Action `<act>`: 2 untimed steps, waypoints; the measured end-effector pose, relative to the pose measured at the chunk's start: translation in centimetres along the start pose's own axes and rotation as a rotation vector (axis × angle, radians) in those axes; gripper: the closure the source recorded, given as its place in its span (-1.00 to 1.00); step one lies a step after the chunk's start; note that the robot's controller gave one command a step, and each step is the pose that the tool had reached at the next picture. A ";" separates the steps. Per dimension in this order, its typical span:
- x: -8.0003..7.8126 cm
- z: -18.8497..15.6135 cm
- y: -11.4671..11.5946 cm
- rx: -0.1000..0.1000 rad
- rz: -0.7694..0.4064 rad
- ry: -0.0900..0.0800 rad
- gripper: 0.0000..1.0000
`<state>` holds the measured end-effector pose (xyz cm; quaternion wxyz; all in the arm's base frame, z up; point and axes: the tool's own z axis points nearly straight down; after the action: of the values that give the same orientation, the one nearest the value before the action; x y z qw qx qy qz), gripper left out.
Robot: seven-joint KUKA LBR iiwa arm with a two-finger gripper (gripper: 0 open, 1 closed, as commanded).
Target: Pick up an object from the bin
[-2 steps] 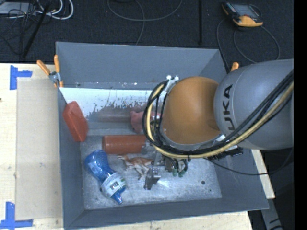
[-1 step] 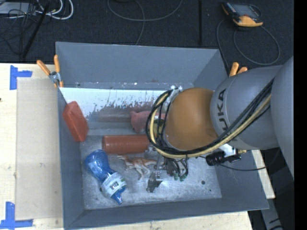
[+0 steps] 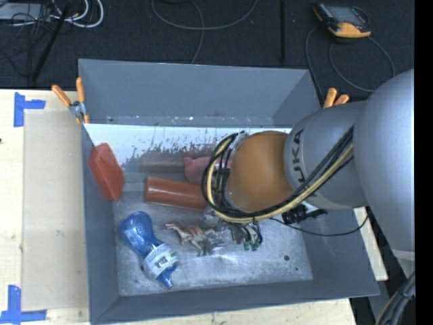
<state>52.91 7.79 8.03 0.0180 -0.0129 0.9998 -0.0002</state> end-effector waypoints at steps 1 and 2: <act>0.0 0.0 0.0 0.000 0.001 0.000 1.00; 1.1 -1.5 -0.1 -0.001 0.019 0.032 1.00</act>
Offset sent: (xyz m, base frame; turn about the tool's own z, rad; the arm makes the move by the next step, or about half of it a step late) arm -0.0131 -0.0019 0.0263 0.0323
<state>51.80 7.69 9.44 0.0020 -0.0033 1.0000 0.0000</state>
